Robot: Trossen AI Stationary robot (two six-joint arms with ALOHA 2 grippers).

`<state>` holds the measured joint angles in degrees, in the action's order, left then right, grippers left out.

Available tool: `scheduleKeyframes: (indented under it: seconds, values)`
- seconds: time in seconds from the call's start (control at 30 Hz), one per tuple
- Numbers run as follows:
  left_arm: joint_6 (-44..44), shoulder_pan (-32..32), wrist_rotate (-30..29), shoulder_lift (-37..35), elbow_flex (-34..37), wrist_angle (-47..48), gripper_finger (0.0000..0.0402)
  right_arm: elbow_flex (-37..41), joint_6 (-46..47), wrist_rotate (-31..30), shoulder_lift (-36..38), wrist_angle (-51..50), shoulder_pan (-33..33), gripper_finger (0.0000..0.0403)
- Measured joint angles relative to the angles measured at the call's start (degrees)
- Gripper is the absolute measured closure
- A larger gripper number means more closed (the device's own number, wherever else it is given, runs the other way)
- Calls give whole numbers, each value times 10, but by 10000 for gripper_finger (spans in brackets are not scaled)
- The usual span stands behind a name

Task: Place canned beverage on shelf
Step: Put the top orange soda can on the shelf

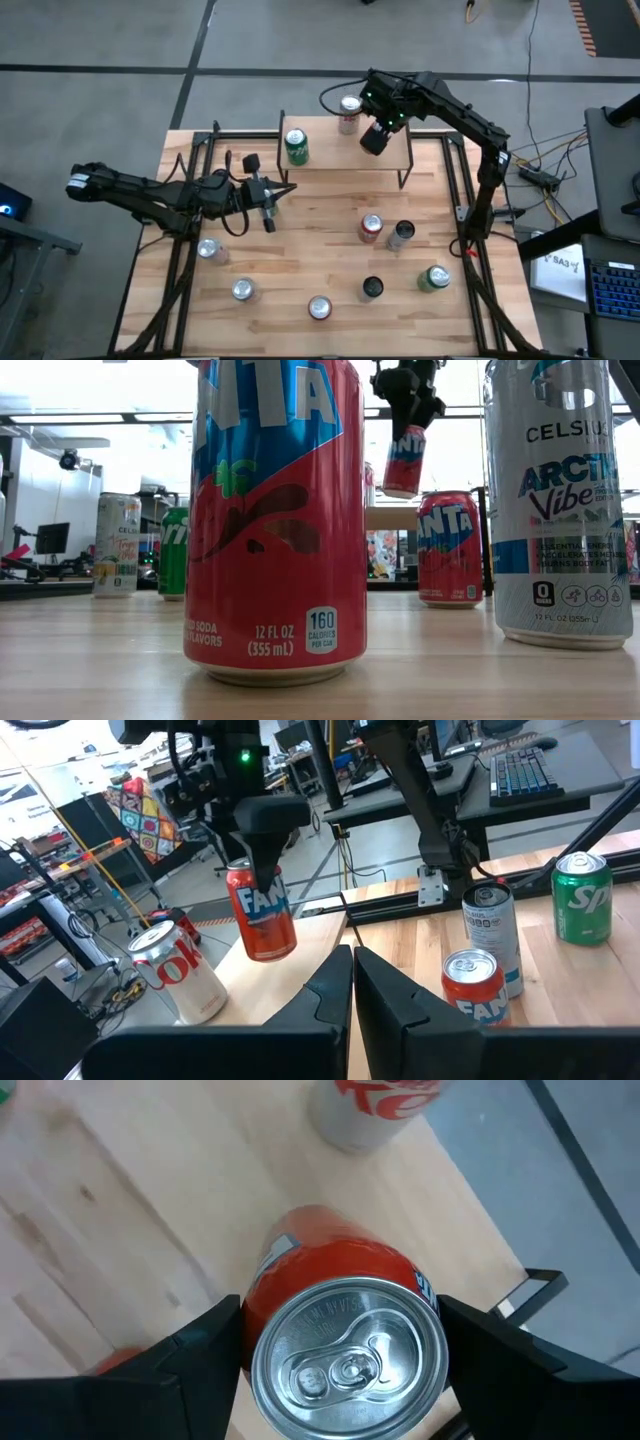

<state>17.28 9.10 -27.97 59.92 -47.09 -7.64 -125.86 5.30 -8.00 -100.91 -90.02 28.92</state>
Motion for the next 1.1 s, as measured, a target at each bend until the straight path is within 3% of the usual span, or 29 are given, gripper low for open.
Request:
scheduleKeyframes:
  seconds: [0.6,1.1]
  values:
    - [2,0,0,0,0,0,402,0,-30,1,-37,1,15,124]
    - [2,0,0,0,0,0,402,0,-23,3,-38,1,15,97]
